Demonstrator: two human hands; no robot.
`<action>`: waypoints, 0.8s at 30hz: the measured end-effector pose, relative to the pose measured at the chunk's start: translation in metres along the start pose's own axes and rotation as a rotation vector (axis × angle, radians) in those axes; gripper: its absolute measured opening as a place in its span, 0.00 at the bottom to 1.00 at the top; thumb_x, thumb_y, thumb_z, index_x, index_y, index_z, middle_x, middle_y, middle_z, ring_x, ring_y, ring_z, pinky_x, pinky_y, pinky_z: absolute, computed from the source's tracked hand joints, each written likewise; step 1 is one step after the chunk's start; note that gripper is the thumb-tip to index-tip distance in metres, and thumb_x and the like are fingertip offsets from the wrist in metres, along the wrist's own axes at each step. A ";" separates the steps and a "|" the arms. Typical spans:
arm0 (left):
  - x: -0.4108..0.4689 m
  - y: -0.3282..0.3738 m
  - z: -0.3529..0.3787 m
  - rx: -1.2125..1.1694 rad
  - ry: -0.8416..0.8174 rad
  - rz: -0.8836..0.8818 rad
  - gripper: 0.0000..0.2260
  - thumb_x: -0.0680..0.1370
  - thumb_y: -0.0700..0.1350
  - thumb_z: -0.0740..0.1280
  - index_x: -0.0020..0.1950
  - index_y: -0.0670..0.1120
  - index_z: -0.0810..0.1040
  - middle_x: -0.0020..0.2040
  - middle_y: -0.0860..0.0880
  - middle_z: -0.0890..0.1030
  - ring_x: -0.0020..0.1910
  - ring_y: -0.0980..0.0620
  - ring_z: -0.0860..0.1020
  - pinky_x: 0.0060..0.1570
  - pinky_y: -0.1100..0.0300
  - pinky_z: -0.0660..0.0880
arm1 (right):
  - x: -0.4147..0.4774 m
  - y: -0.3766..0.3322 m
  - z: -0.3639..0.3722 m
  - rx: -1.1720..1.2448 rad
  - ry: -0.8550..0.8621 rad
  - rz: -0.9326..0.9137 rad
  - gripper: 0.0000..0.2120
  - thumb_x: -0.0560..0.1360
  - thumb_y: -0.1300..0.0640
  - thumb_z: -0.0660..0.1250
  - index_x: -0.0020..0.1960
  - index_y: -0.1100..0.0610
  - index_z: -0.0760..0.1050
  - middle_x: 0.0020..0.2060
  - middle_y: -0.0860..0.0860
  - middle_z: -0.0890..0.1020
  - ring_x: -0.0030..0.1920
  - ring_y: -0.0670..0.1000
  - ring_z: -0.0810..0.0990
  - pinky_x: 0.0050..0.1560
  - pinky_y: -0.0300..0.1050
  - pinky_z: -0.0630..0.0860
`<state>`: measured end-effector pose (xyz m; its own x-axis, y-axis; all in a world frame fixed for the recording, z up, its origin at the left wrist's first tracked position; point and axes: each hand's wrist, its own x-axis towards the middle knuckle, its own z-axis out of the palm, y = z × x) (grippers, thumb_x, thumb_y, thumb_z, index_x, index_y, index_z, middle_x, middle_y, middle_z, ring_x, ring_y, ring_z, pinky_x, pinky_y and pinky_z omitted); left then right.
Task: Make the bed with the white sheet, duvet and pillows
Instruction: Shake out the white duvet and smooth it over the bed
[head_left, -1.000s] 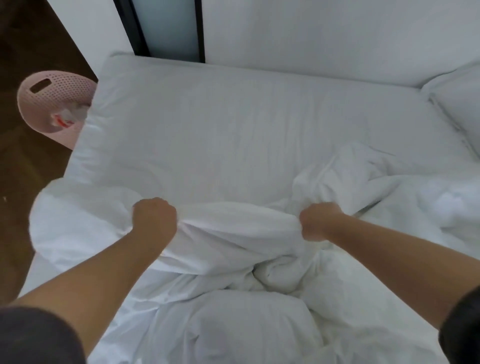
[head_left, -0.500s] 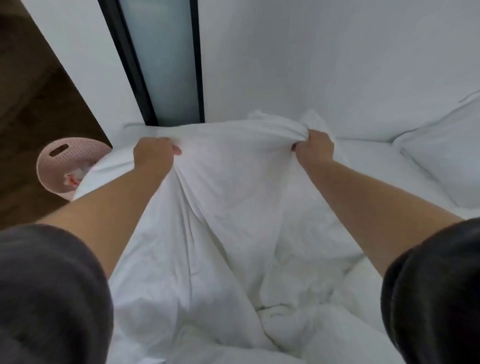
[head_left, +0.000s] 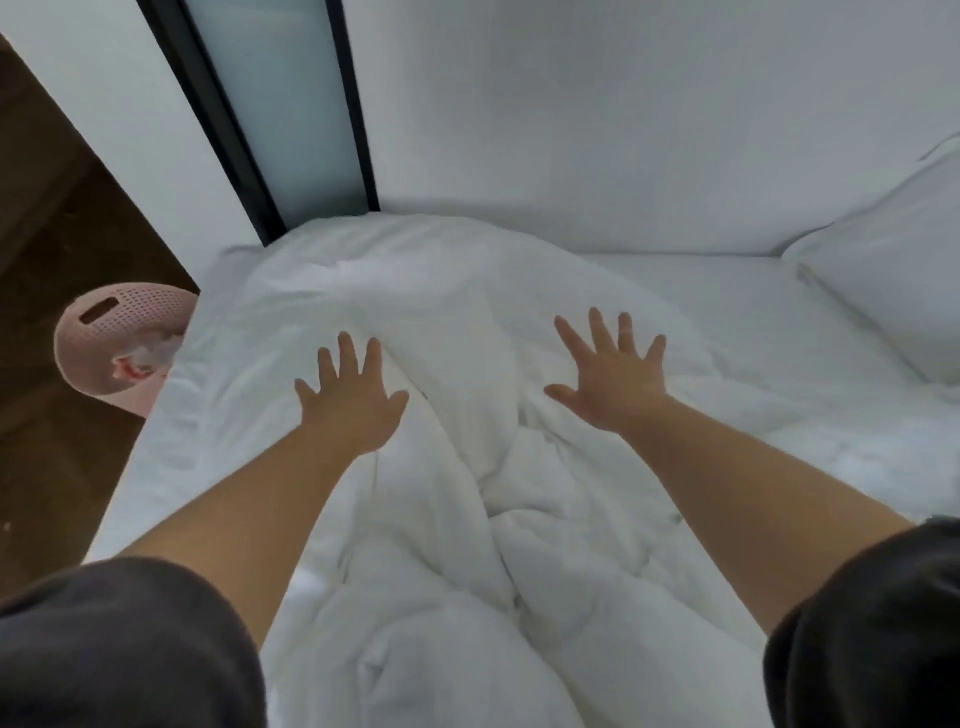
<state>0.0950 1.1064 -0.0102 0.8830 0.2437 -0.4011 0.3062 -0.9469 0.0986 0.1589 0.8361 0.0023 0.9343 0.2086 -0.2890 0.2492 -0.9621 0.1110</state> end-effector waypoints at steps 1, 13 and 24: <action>-0.008 0.007 0.010 0.028 -0.009 0.012 0.32 0.82 0.59 0.50 0.79 0.49 0.37 0.78 0.45 0.34 0.78 0.41 0.39 0.73 0.37 0.46 | -0.009 0.010 0.012 -0.025 -0.020 -0.010 0.39 0.78 0.32 0.52 0.78 0.42 0.33 0.79 0.52 0.38 0.78 0.61 0.37 0.72 0.72 0.44; -0.151 0.176 0.092 0.095 -0.117 0.093 0.29 0.83 0.57 0.50 0.79 0.49 0.44 0.80 0.47 0.41 0.78 0.45 0.40 0.74 0.39 0.47 | -0.152 0.192 0.087 -0.024 -0.190 -0.047 0.32 0.81 0.37 0.49 0.79 0.43 0.38 0.79 0.51 0.40 0.78 0.59 0.39 0.74 0.69 0.44; -0.246 0.348 0.121 0.095 -0.195 0.368 0.25 0.83 0.55 0.54 0.77 0.49 0.54 0.79 0.48 0.53 0.78 0.47 0.48 0.73 0.41 0.51 | -0.291 0.379 0.112 0.042 -0.307 0.234 0.30 0.82 0.40 0.48 0.80 0.46 0.41 0.80 0.52 0.45 0.79 0.59 0.44 0.74 0.66 0.48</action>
<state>-0.0589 0.6910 0.0127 0.8406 -0.1497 -0.5205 -0.0590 -0.9806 0.1868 -0.0467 0.3917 0.0220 0.8431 -0.0736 -0.5326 0.0218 -0.9851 0.1708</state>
